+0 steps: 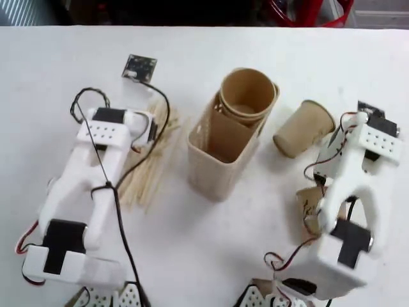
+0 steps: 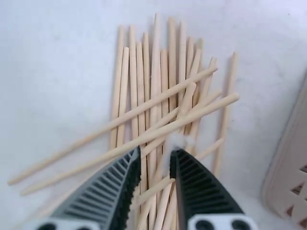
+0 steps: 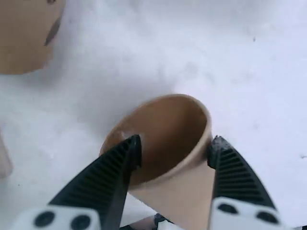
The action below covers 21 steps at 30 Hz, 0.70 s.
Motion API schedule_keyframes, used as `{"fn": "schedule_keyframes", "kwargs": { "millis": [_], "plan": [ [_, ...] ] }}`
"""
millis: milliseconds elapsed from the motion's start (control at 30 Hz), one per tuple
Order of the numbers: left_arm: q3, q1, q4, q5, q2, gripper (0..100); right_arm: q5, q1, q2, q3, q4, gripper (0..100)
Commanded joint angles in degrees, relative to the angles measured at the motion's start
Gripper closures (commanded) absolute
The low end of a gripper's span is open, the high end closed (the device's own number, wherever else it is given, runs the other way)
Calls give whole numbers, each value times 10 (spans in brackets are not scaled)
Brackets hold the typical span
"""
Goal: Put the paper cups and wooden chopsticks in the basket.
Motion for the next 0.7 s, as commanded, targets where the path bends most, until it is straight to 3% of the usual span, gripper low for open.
{"fn": "schedule_keyframes", "kwargs": {
  "millis": [0,100,233,333,667],
  "plan": [
    [-4,0,-11,7,-20,880,-7,3,40,-47,23,769],
    [-4,0,-11,7,-20,880,-3,15,58,-69,36,814],
    [-4,0,-11,7,-20,880,59,24,57,-105,29,984],
    [-4,0,-11,7,-20,880,93,35,44,-127,35,977],
    [-4,0,-12,7,-20,880,98,63,-94,-226,61,978]
  ]
}}
